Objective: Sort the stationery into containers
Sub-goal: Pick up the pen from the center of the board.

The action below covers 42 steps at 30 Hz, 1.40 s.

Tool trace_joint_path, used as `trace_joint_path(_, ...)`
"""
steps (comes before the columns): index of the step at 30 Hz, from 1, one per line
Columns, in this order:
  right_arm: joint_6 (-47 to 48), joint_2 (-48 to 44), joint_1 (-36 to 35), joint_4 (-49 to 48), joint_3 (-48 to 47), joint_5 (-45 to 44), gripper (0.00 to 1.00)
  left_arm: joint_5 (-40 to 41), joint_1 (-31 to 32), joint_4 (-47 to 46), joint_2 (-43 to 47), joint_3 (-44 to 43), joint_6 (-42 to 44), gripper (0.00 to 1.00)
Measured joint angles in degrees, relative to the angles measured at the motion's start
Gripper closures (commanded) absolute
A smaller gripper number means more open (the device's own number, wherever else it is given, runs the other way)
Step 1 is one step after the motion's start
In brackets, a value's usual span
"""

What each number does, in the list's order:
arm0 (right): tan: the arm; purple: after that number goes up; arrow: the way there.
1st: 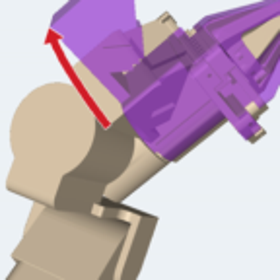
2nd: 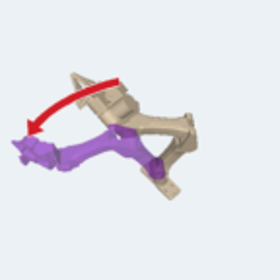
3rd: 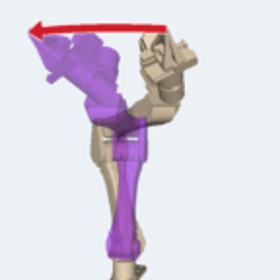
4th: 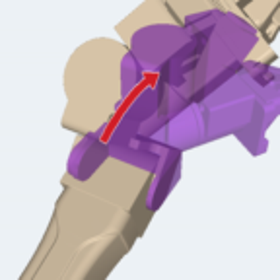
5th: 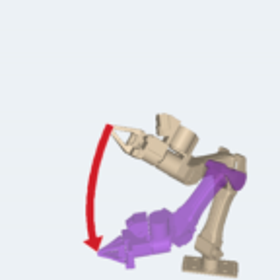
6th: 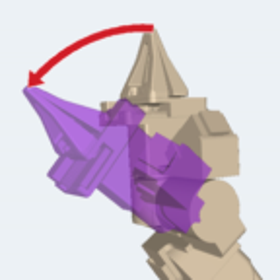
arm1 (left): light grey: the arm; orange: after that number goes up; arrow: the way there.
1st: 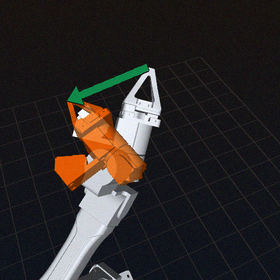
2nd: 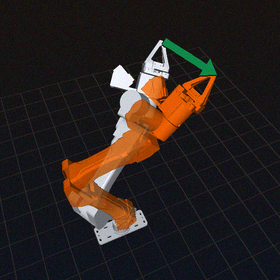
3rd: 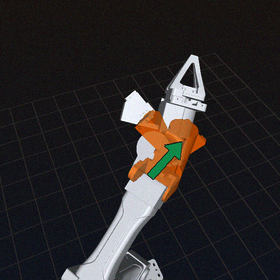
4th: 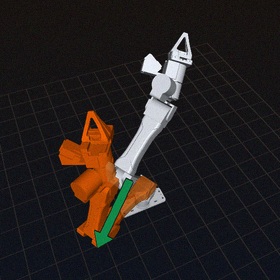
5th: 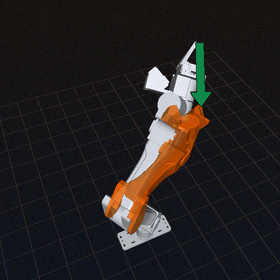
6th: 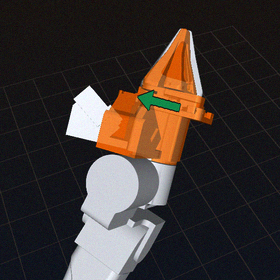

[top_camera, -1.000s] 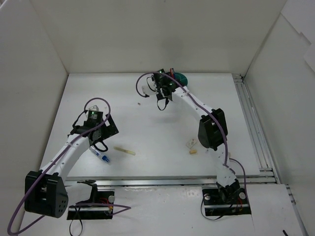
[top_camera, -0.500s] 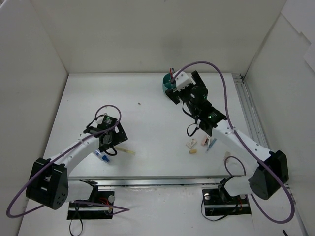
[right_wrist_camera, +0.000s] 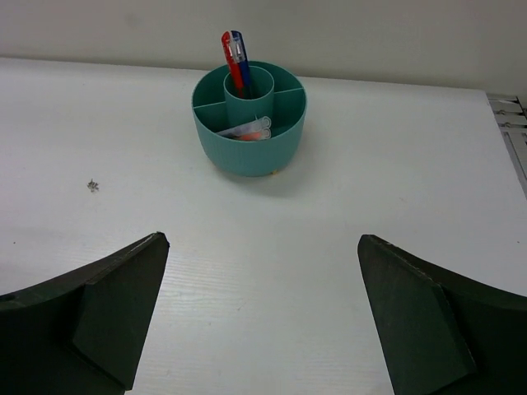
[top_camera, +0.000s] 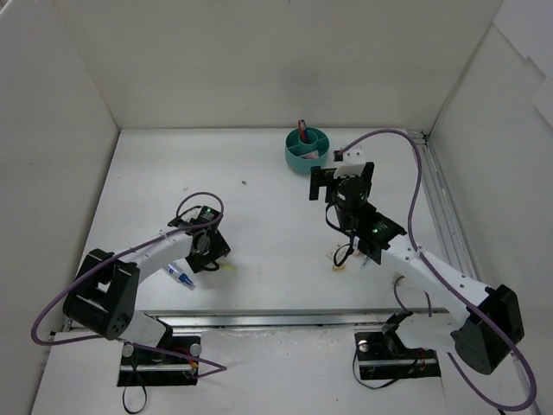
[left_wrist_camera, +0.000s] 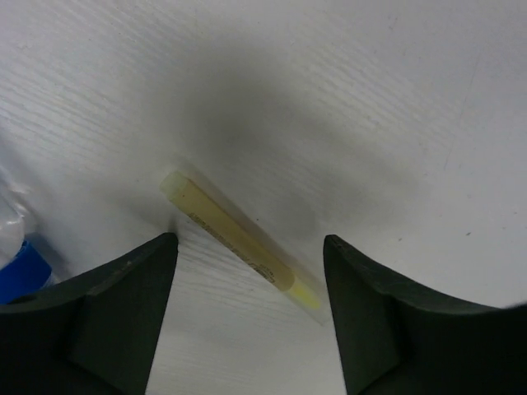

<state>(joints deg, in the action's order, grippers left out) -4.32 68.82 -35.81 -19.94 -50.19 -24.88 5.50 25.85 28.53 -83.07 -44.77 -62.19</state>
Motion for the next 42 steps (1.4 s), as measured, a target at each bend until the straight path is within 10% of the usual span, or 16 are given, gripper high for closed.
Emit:
trace_joint_path(10, 2.62, -6.12, -2.21, -1.36, 10.29, 7.06, 0.02, 0.00, 0.48, -0.31, -6.08, -5.11, -1.88, 1.00)
trace_joint_path(28, 10.51, 4.02, -14.36, -11.91, 16.39, 31.01, 0.02, 2.97, 3.85, -0.44, -0.52, -16.22, -1.81, 1.00)
trace_joint_path(42, 19.50, 20.52, -22.53, -21.49, 8.33, 26.67, 0.10, 7.69, 6.40, -0.35, 11.45, -15.28, -8.39, 1.00)
